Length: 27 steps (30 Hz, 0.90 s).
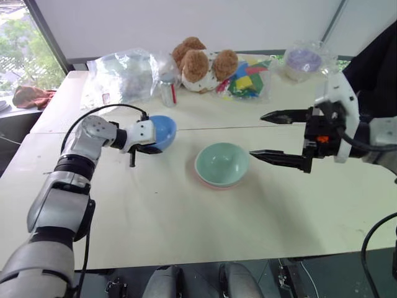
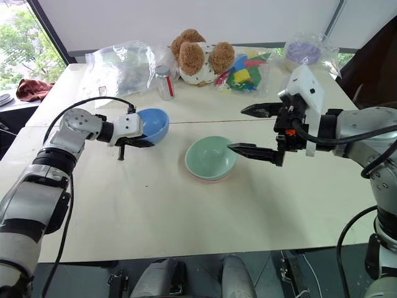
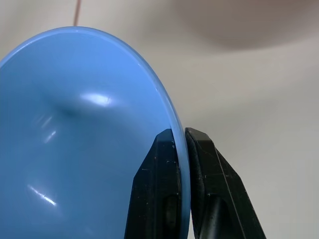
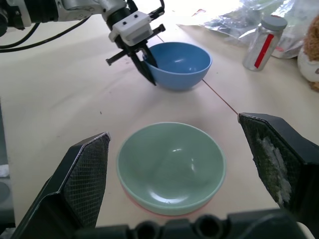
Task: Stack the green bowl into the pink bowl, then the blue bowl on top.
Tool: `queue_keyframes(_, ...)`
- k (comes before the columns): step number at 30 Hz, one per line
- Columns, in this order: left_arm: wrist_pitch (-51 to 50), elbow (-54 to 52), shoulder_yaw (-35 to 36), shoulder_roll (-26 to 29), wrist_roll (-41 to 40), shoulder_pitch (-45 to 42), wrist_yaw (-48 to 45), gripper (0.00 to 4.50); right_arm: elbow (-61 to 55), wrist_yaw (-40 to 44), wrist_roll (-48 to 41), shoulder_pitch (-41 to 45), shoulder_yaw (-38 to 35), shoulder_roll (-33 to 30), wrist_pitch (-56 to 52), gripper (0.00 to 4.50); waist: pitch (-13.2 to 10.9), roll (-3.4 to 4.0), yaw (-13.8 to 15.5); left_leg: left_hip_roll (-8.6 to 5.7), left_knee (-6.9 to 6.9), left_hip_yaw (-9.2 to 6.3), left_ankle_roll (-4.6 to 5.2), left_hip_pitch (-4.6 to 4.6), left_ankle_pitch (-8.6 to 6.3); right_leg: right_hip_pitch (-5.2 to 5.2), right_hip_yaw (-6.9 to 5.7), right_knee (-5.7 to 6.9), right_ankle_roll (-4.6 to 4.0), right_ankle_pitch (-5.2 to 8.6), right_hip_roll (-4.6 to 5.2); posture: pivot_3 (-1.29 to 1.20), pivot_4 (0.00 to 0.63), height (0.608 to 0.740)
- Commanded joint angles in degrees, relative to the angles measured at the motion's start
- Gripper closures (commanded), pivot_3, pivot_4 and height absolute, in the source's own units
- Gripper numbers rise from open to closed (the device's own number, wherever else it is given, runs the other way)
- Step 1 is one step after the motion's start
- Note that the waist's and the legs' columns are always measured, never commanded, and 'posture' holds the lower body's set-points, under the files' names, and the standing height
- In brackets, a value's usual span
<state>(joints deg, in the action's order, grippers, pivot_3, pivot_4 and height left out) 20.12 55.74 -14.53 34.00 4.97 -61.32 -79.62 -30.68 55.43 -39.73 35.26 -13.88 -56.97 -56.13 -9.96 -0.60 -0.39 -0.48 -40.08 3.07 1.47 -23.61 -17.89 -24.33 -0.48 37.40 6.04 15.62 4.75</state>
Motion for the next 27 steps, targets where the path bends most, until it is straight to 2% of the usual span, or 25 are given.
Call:
queue_keyframes(1, -3.8, -9.5, 2.9, -2.1, -7.7, -4.5, -7.9, 4.48, 0.5, -0.4, -0.5, -0.2, -2.5, -1.8, 1.7, 0.0, 0.0, -0.02, 0.5, 0.0, -0.03, -0.02, 0.0, -0.03, 0.0, 0.0, 0.0, -0.03, 0.0, 0.0, 0.0, 0.0, 0.15, 0.74)
queue_keyframes(4, -10.0, -19.7, 1.7, -4.2, -13.5, -3.6, -12.5, 4.48, 1.2, -0.7, -0.1, -1.3, -3.0, -2.8, 2.4, 0.0, 0.0, -0.01, 0.9, -0.01, -0.06, 0.0, -0.03, -0.08, 0.02, 0.0, 0.01, -0.11, 0.0, 0.0, 0.01, 0.0, 0.15, 0.74)
queue_keyframes(10, -19.6, -33.1, -5.1, -4.7, -20.6, -1.2, -12.9, 4.48, 1.1, -1.4, -0.8, -3.1, -4.0, -4.2, 2.9, 0.0, 0.0, 0.01, 0.8, 0.01, -0.03, -0.03, -0.16, -0.07, 0.09, 0.0, 0.11, -0.11, 0.0, 0.0, -0.03, 0.0, 0.15, 0.74)
queue_keyframes(15, -18.1, -33.9, -9.8, -6.4, -19.1, 0.3, -12.9, 4.48, 0.2, -2.3, -1.3, -4.4, -5.3, -4.8, 2.4, 0.0, 0.0, 0.03, 0.9, 0.01, -0.04, -0.03, 0.09, -0.01, -0.04, 0.02, 0.12, -0.06, 0.0, 0.0, -0.04, 0.0, 0.15, 0.74)
queue_keyframes(21, -15.5, -31.1, -9.6, -10.8, -15.9, 2.2, -11.5, 4.48, -1.3, -3.8, -2.7, -6.6, -7.1, -5.7, 1.8, 0.0, 0.0, 0.03, 1.1, 0.0, -0.05, -0.02, 0.09, -0.02, -0.04, 0.02, 0.08, -0.1, 0.0, 0.0, -0.06, 0.0, 0.15, 0.74)
queue_keyframes(24, -15.8, -31.0, -9.3, -11.9, -15.0, 3.1, -10.3, 3.44, -1.5, -4.5, -3.3, -7.0, -7.2, -5.9, 1.8, 0.0, 0.0, 0.03, 1.1, 0.0, -0.05, -0.02, 0.09, -0.02, -0.04, 0.02, 0.09, -0.1, 0.0, 0.0, -0.05, 0.0, 0.15, 0.74)
queue_keyframes(27, -17.8, -32.3, -8.0, -11.9, -15.4, 3.3, -9.8, 1.97, -1.5, -4.9, -3.4, -7.5, -7.0, -6.2, 2.2, 0.0, 0.0, 0.03, 1.0, 0.0, -0.05, -0.03, 0.09, -0.02, -0.04, 0.02, 0.11, -0.09, 0.0, 0.0, -0.05, 0.0, 0.15, 0.74)
